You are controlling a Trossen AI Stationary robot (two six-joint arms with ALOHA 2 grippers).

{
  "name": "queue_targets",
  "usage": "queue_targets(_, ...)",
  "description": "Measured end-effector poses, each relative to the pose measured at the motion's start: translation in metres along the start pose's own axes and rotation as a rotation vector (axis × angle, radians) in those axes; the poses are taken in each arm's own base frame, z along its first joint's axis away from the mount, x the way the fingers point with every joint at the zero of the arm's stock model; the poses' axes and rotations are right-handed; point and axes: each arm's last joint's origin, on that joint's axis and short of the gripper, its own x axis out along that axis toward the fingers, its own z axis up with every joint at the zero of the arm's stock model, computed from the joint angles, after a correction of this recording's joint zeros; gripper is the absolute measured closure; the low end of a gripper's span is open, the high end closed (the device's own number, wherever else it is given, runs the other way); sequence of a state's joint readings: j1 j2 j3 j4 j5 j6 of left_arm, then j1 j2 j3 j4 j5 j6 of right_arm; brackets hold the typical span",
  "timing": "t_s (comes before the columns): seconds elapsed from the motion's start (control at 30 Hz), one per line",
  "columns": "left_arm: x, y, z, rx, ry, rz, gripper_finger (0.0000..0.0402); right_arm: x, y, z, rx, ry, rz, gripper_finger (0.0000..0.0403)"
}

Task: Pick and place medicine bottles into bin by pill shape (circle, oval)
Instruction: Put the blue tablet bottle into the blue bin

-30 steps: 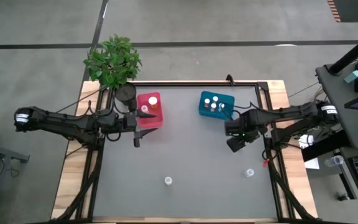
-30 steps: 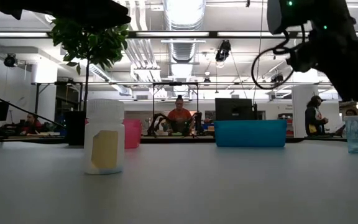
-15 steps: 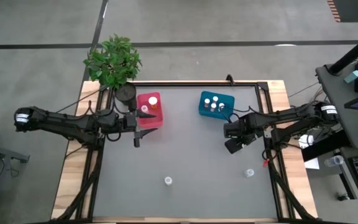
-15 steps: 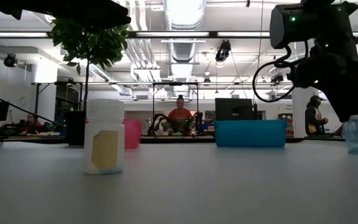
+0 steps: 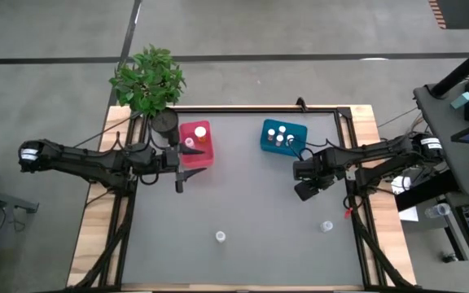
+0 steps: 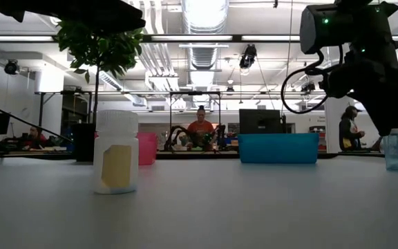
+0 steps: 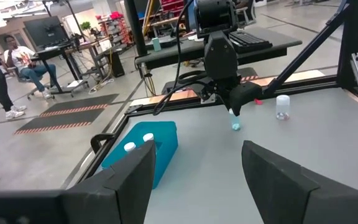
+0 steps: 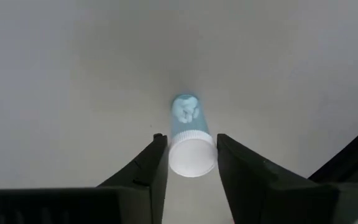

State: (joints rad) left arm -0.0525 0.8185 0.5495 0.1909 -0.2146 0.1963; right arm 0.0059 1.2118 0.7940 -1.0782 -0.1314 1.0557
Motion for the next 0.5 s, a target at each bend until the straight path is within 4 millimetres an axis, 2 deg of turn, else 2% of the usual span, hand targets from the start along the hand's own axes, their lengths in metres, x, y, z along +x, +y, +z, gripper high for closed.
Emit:
queue_targets(0.17,0.0,0.0,0.0,0.0,0.0,0.0,0.0182,0.0,0.0,0.0,0.0,-0.001,0.001,0.0304)
queue_targets(0.37,0.0,0.0,0.0,0.0,0.0,0.0,0.0182,-0.001,0.0,0.0,0.0,-0.002,0.003,0.0294)
queue_targets(0.5,0.0,0.0,0.0,0.0,0.0,0.0,0.0182,-0.013,0.005,0.002,-0.009,-0.015,0.025,0.0296)
